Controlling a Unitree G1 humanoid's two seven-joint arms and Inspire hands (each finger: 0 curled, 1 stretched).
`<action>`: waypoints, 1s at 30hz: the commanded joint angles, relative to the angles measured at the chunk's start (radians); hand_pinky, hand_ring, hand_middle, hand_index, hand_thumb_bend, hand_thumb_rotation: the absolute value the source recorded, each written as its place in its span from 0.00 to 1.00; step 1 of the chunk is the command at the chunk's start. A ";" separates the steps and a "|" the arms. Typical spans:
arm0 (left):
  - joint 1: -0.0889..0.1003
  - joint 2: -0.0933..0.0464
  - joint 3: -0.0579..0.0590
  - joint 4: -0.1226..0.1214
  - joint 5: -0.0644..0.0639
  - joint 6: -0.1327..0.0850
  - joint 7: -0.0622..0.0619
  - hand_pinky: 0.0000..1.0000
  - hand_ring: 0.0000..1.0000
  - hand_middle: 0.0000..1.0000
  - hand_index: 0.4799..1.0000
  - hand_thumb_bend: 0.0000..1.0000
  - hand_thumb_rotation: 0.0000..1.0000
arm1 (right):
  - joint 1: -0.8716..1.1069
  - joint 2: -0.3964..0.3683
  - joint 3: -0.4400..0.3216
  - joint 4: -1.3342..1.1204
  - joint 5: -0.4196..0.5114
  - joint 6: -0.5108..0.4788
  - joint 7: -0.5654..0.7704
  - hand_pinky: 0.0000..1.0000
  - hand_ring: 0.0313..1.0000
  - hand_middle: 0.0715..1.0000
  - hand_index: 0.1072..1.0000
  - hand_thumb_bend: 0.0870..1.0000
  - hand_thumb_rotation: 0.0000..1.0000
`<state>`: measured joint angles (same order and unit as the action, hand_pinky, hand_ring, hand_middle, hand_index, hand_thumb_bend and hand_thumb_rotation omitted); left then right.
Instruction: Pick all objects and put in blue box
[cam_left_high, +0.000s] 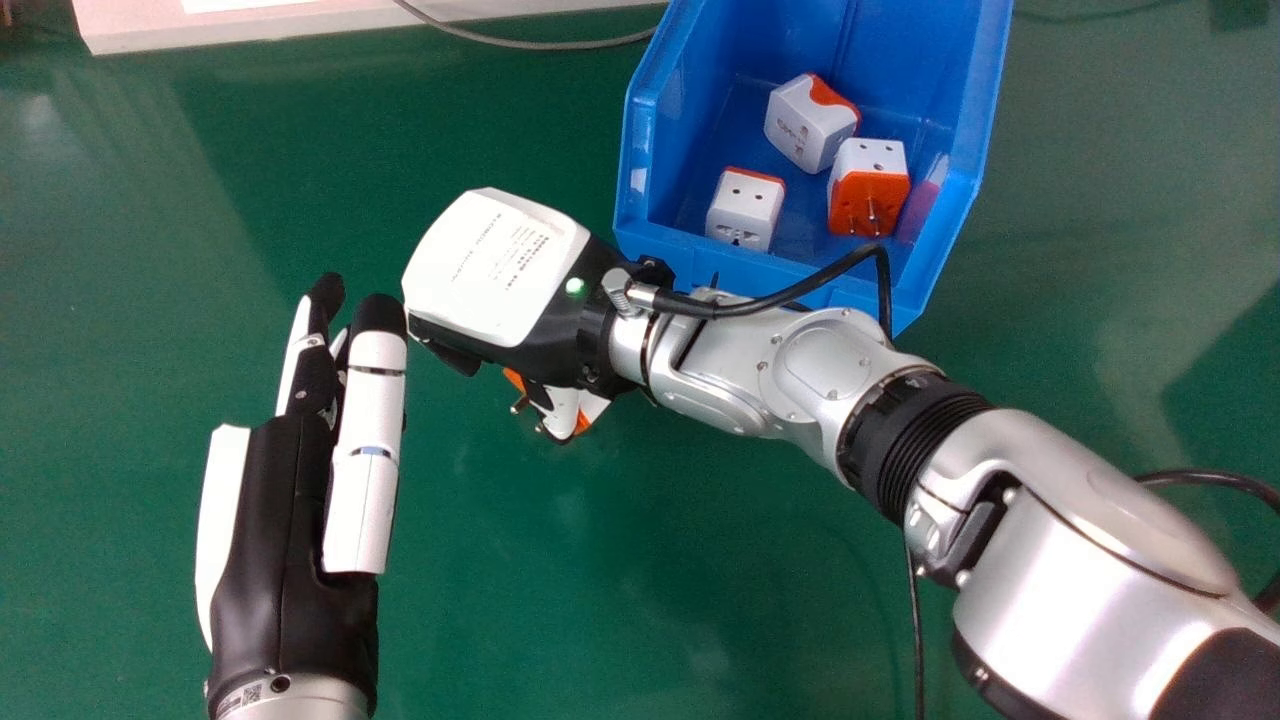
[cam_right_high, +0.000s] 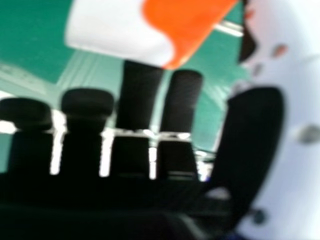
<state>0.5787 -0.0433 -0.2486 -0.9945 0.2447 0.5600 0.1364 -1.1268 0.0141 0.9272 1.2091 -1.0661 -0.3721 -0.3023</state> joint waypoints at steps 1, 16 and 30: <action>-0.003 -0.002 -0.005 -0.033 0.015 0.002 0.004 0.89 0.94 0.94 0.94 0.46 0.99 | -0.017 0.002 -0.013 -0.014 0.016 0.004 -0.001 0.08 0.07 0.09 0.41 0.47 0.11; -0.020 0.002 0.012 -0.027 0.009 0.012 -0.004 0.89 0.94 0.94 0.94 0.46 0.99 | -0.002 -0.003 -0.054 -0.029 0.045 0.003 0.009 0.10 0.08 0.10 0.41 0.47 0.11; -0.061 0.002 0.046 -0.001 0.002 0.023 -0.015 0.89 0.94 0.94 0.95 0.46 0.99 | 0.035 -0.016 -0.109 -0.061 0.101 0.016 0.028 0.16 0.14 0.15 0.41 0.46 0.11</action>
<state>0.5227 -0.0417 -0.2054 -0.9880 0.2423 0.5829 0.1241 -1.0809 -0.0011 0.8342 1.1728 -0.9864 -0.3573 -0.2767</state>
